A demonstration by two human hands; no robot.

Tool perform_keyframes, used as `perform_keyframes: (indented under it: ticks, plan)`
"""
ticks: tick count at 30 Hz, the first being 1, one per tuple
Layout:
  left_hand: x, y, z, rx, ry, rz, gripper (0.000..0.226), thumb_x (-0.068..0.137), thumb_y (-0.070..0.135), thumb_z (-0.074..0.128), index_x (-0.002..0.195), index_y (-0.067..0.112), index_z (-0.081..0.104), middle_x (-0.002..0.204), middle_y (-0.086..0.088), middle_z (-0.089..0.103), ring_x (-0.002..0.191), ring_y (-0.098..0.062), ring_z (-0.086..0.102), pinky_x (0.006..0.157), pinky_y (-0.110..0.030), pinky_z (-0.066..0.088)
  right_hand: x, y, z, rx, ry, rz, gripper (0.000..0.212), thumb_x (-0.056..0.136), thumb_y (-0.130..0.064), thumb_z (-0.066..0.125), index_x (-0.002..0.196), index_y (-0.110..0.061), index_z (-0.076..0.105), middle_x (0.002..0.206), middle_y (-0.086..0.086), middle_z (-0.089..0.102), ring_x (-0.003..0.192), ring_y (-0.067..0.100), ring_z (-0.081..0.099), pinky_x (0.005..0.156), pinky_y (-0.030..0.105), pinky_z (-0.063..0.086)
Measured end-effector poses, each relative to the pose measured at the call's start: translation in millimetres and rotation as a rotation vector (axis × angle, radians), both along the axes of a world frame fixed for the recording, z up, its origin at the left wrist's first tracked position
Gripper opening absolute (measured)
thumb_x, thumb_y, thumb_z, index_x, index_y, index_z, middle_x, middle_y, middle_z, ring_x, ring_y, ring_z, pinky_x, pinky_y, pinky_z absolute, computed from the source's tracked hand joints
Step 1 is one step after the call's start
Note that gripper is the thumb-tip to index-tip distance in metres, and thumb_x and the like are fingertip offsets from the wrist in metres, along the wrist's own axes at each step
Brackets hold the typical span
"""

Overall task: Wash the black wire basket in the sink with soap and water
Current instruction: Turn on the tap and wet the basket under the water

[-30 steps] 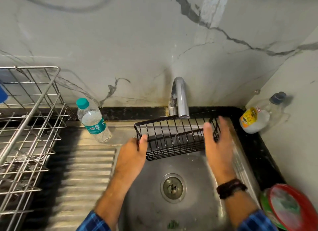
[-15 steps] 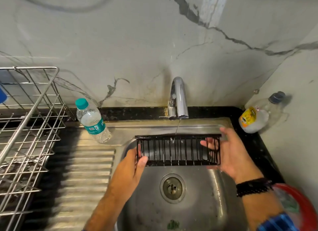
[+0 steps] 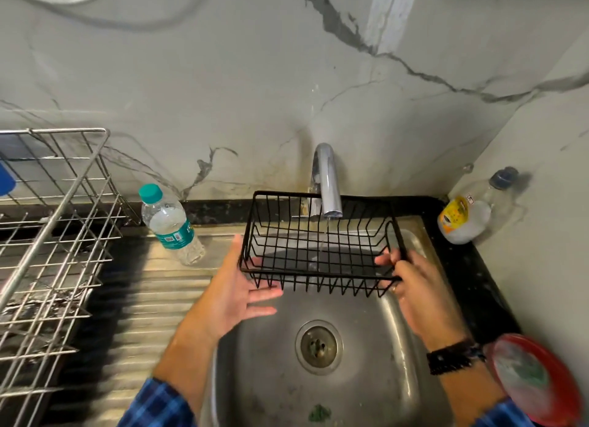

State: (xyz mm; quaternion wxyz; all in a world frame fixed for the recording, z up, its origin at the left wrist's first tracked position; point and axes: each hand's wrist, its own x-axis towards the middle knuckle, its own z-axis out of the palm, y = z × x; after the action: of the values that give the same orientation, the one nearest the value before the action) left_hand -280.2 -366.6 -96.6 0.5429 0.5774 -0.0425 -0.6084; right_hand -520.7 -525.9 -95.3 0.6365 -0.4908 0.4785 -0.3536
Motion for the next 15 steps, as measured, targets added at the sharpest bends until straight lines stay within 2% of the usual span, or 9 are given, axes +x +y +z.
perform_keyframes:
  ticks: [3, 6, 8, 10, 11, 13, 14, 15]
  plan:
    - [12.4, -5.1, -3.9, 0.057, -0.045, -0.014, 0.071, 0.082, 0.078, 0.044, 0.123, 0.024, 0.064, 0.120, -0.007, 0.071, 0.114, -0.031, 0.066, 0.102, -0.060, 0.045, -10.9, 2.3, -10.7, -0.097, 0.071, 0.120, 0.046, 0.102, -0.004, 0.045, 0.079, -0.035, 0.071, 0.107, 0.005, 0.072, 0.112, 0.012, 0.065, 0.100, 0.043, 0.047]
    - [8.5, -9.6, -11.5, 0.070, -0.251, -0.108, 0.065, 0.080, 0.067, 0.067, 0.124, 0.021, 0.060, 0.119, -0.005, 0.068, 0.106, -0.026, 0.071, 0.088, -0.047, 0.058, -16.5, -1.0, -19.7, -0.185, 0.157, 0.125, 0.037, 0.098, -0.006, 0.051, 0.089, -0.036, 0.070, 0.122, -0.002, 0.069, 0.121, 0.007, 0.060, 0.105, 0.041, 0.046]
    - [-4.7, -17.6, -17.8, 0.060, -0.397, -0.039, 0.039, 0.089, 0.045, 0.070, 0.120, 0.022, 0.061, 0.117, -0.002, 0.068, 0.102, -0.022, 0.072, 0.079, -0.036, 0.061, -14.2, 0.0, -19.4, -0.274, 0.252, 0.097, 0.033, 0.097, -0.003, 0.054, 0.100, -0.033, 0.066, 0.122, -0.006, 0.065, 0.117, 0.007, 0.061, 0.099, 0.028, 0.047]
    - [-15.2, -27.9, -25.6, 0.073, -0.521, 0.088, 0.014, 0.097, 0.021, 0.062, 0.111, 0.024, 0.064, 0.105, -0.005, 0.068, 0.096, -0.022, 0.069, 0.081, -0.037, 0.061, -9.1, 1.3, -16.7, -0.360, 0.388, 0.001, 0.024, 0.096, -0.005, 0.058, 0.108, -0.025, 0.062, 0.116, -0.003, 0.062, 0.105, 0.010, 0.063, 0.081, 0.016, 0.045]
    - [-18.2, -32.8, -29.2, 0.086, -0.582, 0.115, 0.018, 0.097, 0.016, 0.058, 0.106, 0.030, 0.065, 0.101, -0.003, 0.068, 0.096, -0.022, 0.068, 0.085, -0.041, 0.060, -5.2, 0.6, -17.6, -0.361, 0.473, -0.063, 0.024, 0.095, -0.009, 0.060, 0.116, -0.021, 0.059, 0.116, -0.002, 0.062, 0.101, 0.010, 0.063, 0.074, 0.017, 0.044]
    - [-21.6, -40.5, -34.8, 0.111, -0.641, 0.102, 0.036, 0.087, 0.007, 0.055, 0.090, 0.043, 0.064, 0.100, 0.002, 0.070, 0.101, -0.020, 0.067, 0.090, -0.050, 0.058, 7.1, -3.2, -16.4, -0.302, 0.648, -0.117, 0.049, 0.096, -0.025, 0.063, 0.138, -0.010, 0.043, 0.130, 0.009, 0.059, 0.109, 0.022, 0.063, 0.077, 0.031, 0.050]
    - [-23.1, -43.0, -38.0, 0.133, -0.633, 0.100, 0.040, 0.078, 0.006, 0.052, 0.083, 0.044, 0.062, 0.099, 0.003, 0.070, 0.103, -0.021, 0.066, 0.088, -0.054, 0.057, 15.4, -4.5, -16.3, -0.283, 0.743, -0.120, 0.066, 0.096, -0.034, 0.060, 0.148, -0.006, 0.029, 0.141, 0.019, 0.050, 0.123, 0.033, 0.057, 0.090, 0.042, 0.052]
    - [-26.0, -45.3, -41.5, 0.149, -0.617, 0.099, 0.039, 0.071, 0.007, 0.049, 0.078, 0.044, 0.061, 0.098, 0.002, 0.070, 0.104, -0.022, 0.066, 0.086, -0.056, 0.057, 24.4, -4.3, -16.4, -0.323, 0.859, -0.127, 0.078, 0.096, -0.041, 0.055, 0.154, -0.005, 0.016, 0.152, 0.026, 0.036, 0.138, 0.042, 0.041, 0.105, 0.053, 0.045]
